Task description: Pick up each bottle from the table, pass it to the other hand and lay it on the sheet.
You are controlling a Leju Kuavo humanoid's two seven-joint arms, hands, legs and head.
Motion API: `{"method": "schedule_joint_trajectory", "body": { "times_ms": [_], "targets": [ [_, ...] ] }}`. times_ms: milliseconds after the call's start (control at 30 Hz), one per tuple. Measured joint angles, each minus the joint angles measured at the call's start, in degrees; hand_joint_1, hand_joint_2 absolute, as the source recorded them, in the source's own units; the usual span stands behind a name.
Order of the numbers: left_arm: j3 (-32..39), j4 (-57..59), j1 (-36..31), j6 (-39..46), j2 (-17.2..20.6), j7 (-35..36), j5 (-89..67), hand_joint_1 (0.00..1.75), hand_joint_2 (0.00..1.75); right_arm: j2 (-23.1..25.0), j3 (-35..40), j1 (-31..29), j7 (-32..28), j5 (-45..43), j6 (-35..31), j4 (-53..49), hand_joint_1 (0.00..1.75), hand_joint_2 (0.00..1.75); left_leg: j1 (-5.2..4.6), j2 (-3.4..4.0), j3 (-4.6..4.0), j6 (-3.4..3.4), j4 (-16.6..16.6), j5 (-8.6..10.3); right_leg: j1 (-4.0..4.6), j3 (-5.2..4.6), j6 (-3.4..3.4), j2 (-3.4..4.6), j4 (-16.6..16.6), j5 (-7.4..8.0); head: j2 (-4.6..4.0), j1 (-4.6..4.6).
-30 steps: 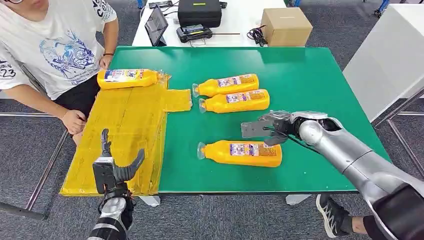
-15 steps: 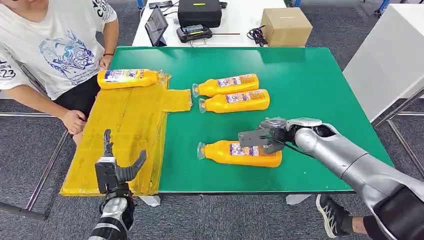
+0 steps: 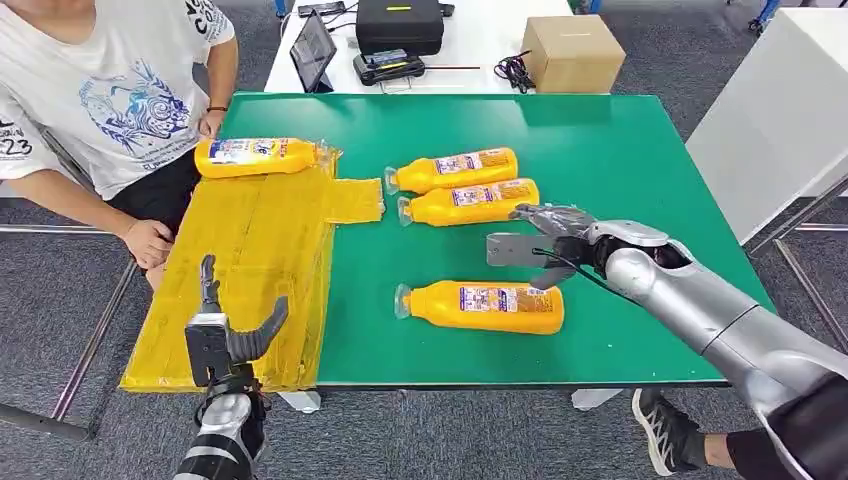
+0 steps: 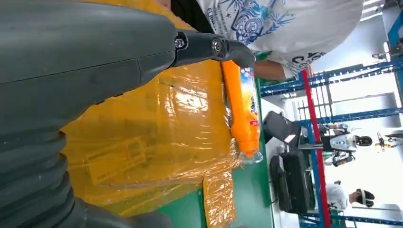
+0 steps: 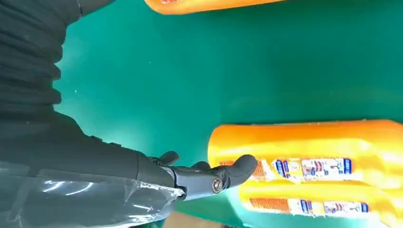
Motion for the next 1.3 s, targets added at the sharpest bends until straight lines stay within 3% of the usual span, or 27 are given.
{"method": "schedule_joint_trajectory", "body": {
  "times_ms": [400,800,1300],
  "targets": [
    [-0.02,0.11,-0.22,-0.79,0.0,0.0,0.02,0.0,1.75,1.6,0.22,1.92,-0.33,1.21,0.61,-0.79,0.0,1.75,0.02,0.01,0.0,0.0,0.0,0.0,0.01,0.0,0.0,0.0,0.01,0.0,0.0,0.0],
    [-1.18,2.32,-1.76,-1.07,-0.66,0.0,-0.63,0.0,1.75,12.08,2.49,6.07,-3.43,4.11,-1.14,7.56,0.0,1.75,0.03,0.02,0.01,-0.02,-0.01,0.01,0.02,-0.02,-0.01,0.01,0.02,0.0,0.0,0.02],
    [-1.49,3.78,-2.19,-1.07,-0.66,0.0,-0.61,0.0,1.75,14.49,2.65,6.65,-4.28,5.01,-1.0,10.95,0.0,1.75,0.02,0.01,0.0,-0.01,-0.01,0.01,0.01,-0.02,0.0,0.01,0.01,0.0,0.0,0.02]
  ]
}}
